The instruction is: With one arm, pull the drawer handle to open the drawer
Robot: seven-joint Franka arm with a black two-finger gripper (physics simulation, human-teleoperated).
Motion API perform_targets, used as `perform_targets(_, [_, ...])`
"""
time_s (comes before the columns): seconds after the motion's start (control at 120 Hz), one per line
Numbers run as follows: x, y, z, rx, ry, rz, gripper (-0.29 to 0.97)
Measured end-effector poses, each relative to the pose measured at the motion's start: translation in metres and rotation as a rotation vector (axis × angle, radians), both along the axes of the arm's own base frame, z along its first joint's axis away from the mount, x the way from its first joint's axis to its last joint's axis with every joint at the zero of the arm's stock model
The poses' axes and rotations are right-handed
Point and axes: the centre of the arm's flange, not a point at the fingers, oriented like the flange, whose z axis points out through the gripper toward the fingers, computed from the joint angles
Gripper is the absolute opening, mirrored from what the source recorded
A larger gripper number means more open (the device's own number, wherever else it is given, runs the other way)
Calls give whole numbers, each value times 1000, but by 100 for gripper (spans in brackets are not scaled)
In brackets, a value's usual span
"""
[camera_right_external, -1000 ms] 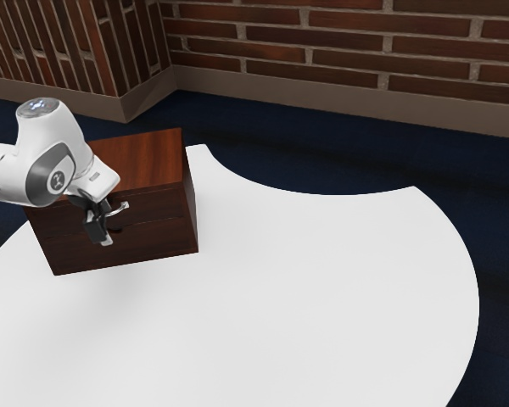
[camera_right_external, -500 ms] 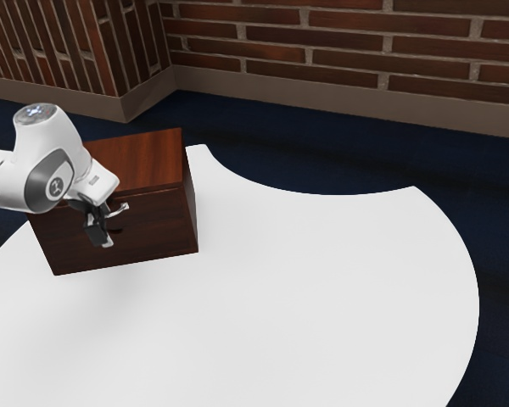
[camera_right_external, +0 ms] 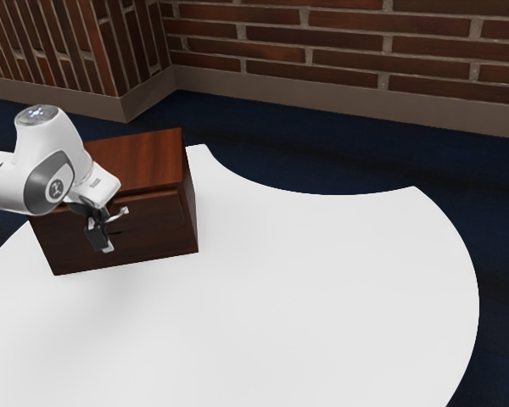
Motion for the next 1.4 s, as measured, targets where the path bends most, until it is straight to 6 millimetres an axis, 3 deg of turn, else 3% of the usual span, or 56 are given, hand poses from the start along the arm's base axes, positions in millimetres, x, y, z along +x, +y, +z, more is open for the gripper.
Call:
perform_targets(0.75, [-23,-13,-3,-2,17,23,68])
perform_targets(1.4, [-40,-38,0,1,24,21,67])
